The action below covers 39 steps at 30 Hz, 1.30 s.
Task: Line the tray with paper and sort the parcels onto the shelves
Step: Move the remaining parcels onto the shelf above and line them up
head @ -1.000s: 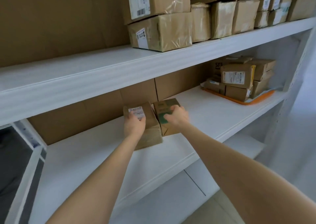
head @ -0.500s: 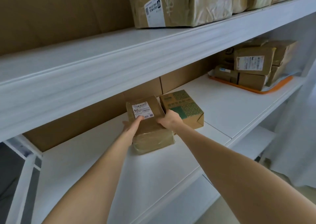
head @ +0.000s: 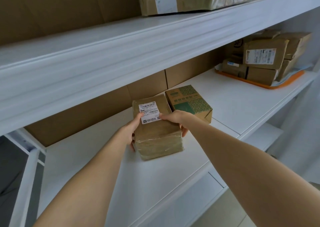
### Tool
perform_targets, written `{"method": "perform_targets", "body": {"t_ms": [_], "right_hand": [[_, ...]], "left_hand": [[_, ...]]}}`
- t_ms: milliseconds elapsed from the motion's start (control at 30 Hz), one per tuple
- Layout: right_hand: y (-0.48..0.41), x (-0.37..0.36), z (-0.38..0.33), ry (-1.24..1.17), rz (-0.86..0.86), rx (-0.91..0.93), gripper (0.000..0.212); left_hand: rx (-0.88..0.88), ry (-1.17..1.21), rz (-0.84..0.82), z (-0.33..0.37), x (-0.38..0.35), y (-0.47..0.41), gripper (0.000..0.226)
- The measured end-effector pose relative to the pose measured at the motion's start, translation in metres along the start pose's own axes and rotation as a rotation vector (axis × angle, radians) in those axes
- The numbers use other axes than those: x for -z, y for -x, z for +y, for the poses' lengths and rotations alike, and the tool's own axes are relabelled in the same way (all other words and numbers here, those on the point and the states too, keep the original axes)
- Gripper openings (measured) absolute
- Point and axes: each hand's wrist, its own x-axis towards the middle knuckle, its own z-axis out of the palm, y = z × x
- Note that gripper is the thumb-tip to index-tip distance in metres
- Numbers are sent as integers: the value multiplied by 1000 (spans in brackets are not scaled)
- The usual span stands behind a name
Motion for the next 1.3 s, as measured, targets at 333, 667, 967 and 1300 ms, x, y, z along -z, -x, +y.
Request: {"method": "perform_targets", "body": {"t_ms": [333,667,967,1300], "right_hand": [[-1,-8,12,-248,-104,-87,92],[34,4,-1,-299,-40,47,96],[81,39,15,-386,-21,55,104],[147,79,85,-395,59,45,92]], "left_hand": [[-34,129,-119,-2,6,2,70],[-171,76,-63,17,18,33,36],[-346,42,-76,34,2,77,59],[-410,-70,-184,19,-59,146,69]]}}
